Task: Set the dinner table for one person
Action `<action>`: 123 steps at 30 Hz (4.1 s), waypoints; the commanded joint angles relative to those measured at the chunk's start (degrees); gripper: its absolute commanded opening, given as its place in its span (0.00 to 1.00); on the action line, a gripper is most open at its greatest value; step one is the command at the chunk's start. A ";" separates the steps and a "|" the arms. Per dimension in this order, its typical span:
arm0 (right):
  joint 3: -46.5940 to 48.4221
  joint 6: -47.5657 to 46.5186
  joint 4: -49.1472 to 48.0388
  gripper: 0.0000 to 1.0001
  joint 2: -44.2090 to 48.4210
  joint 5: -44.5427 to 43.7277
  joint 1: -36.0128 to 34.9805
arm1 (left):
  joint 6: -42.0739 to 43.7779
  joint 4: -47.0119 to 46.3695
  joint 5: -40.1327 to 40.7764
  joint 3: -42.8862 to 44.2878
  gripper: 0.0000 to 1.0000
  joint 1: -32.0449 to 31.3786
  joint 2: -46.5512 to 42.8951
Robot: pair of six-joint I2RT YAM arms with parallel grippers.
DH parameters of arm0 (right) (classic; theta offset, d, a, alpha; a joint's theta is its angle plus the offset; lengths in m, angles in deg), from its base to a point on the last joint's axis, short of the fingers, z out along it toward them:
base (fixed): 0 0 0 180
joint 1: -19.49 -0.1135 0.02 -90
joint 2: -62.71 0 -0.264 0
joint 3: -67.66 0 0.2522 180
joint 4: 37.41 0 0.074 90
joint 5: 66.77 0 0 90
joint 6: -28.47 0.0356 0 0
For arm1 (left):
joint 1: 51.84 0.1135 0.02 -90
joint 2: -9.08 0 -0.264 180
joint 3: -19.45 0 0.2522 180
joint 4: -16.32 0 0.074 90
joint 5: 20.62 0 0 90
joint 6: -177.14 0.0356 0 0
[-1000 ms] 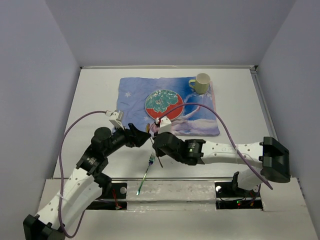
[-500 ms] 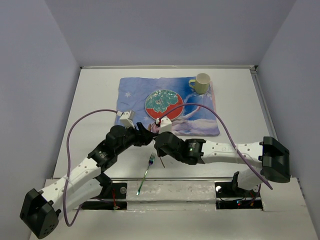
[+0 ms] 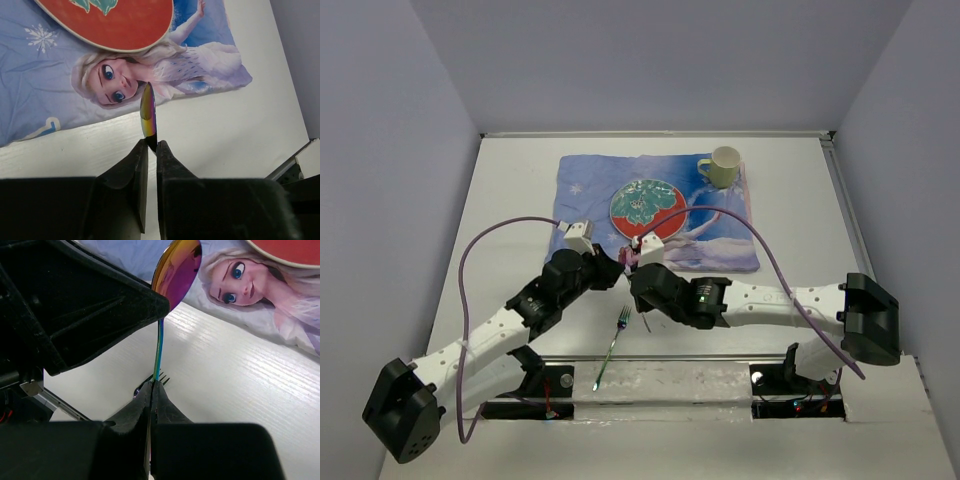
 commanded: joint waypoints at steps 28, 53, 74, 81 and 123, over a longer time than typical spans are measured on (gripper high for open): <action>-4.32 1.27 -4.00 0.61 7.94 8.10 2.07 | -6.41 -15.93 2.92 -5.31 0.00 -0.77 -7.88; -2.82 0.58 -7.88 0.00 5.99 8.45 13.55 | -7.21 -7.01 5.54 -6.55 0.74 -0.77 -16.31; 11.59 -18.41 -4.27 0.00 -15.88 26.20 47.68 | -11.07 10.60 5.90 -10.15 0.92 -2.18 -17.55; 17.73 -22.02 -1.03 0.00 -22.90 29.98 50.66 | -12.65 16.13 9.76 -8.31 0.89 -8.84 -10.62; -1.94 -10.95 -11.13 0.51 1.68 30.51 38.73 | -24.96 36.27 22.42 7.25 0.19 -37.50 22.43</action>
